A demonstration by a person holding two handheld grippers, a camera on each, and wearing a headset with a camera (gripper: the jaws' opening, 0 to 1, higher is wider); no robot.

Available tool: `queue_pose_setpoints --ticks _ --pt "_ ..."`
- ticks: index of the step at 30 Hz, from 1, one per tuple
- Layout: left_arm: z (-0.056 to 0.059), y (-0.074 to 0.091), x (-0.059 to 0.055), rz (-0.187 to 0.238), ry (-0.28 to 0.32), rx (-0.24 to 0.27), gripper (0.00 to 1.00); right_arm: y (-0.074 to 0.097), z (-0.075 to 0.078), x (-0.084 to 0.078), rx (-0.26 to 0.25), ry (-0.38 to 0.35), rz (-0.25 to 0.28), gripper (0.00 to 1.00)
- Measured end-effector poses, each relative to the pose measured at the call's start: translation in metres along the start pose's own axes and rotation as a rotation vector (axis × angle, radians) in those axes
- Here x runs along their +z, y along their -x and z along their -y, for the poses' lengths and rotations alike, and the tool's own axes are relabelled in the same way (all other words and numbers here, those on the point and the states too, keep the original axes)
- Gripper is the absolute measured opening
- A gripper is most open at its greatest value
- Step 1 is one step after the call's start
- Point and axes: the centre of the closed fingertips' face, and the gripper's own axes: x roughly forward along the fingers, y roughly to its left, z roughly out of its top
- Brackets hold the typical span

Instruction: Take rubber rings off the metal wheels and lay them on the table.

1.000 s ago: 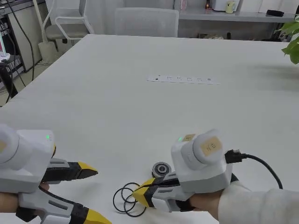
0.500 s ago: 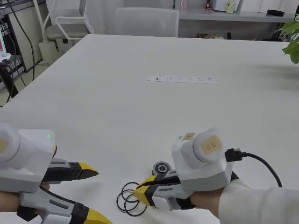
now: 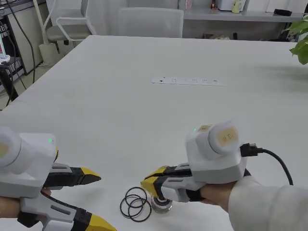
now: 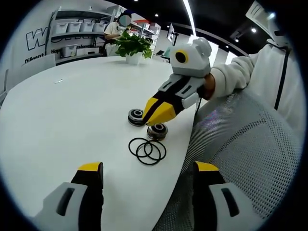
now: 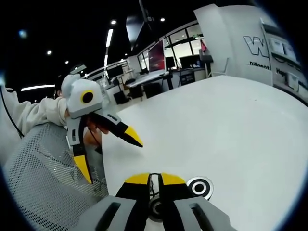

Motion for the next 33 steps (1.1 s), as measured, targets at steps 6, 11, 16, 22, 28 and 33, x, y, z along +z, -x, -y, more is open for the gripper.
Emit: queue_pose_setpoints --ticks 6,11,16,22,28,33 --pt "0.000 0.000 0.000 -0.002 0.002 -0.001 0.73 0.008 0.011 0.011 -0.029 -0.030 0.045 0.03" --pt "0.000 0.000 0.000 -0.001 0.001 0.000 0.73 0.016 0.025 0.020 -0.063 -0.064 0.087 0.04" --pt "0.000 0.000 0.000 0.000 0.002 0.001 0.73 0.025 0.038 0.026 -0.095 -0.099 0.125 0.04" --pt "0.000 0.000 0.001 -0.001 0.001 0.001 0.73 0.033 0.049 0.029 -0.118 -0.119 0.148 0.07" --pt "0.000 0.000 0.002 0.006 0.002 -0.001 0.72 0.039 0.058 0.026 -0.126 -0.127 0.152 0.11" --pt "0.000 0.000 0.006 0.026 0.005 -0.004 0.73 0.040 0.060 0.016 -0.112 -0.091 0.115 0.17"
